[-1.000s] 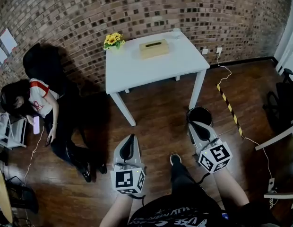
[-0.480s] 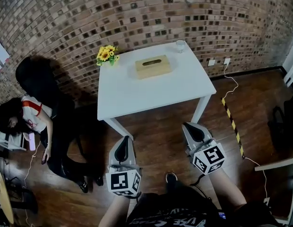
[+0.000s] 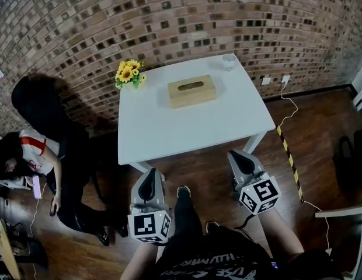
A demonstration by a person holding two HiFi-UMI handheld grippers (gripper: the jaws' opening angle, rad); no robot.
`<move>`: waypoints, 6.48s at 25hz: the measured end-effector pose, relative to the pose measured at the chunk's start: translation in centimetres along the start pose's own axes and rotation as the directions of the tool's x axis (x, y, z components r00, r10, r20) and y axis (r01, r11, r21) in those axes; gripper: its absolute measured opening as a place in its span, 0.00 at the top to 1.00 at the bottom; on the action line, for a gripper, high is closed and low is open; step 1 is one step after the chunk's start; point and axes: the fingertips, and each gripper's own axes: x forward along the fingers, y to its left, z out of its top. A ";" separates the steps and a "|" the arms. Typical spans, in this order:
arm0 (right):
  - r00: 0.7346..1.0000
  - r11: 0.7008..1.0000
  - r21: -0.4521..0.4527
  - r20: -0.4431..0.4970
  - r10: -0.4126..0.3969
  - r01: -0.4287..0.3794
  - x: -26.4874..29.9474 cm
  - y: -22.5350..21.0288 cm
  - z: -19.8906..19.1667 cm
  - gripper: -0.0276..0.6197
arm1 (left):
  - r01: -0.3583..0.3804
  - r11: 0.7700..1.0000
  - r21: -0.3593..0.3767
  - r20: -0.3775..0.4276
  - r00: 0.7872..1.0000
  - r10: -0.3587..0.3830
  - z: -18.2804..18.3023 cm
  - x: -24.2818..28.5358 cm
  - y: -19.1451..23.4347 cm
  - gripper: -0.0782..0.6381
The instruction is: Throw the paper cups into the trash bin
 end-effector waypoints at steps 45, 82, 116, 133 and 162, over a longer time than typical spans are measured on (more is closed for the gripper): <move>0.952 0.954 -0.031 -0.060 -0.300 0.299 28.8 -30.9 1.3 0.77 | 0.181 0.983 -0.013 -0.014 0.983 -0.181 2.3 43.2 -1.7 0.88; 0.960 0.972 -0.042 -0.154 -0.234 0.231 42.4 -41.6 -8.3 0.25 | 0.121 0.990 -0.076 -0.101 0.987 -0.128 -2.8 54.5 -1.6 0.88; 0.962 0.969 -0.002 -0.115 -0.247 0.248 36.6 -37.4 -2.7 0.42 | 0.108 0.991 -0.079 -0.012 0.994 -0.109 1.0 47.5 -0.7 0.88; 0.914 0.914 -0.057 -0.035 -0.404 0.401 21.1 -25.1 0.9 0.41 | 0.286 0.956 -0.070 0.050 0.958 -0.283 2.8 31.6 -1.3 0.88; 0.585 0.577 0.098 -0.111 -0.803 0.811 -19.5 -21.3 -8.3 0.41 | 0.895 0.446 -0.016 -0.138 0.440 -0.887 -6.4 14.8 -38.9 0.88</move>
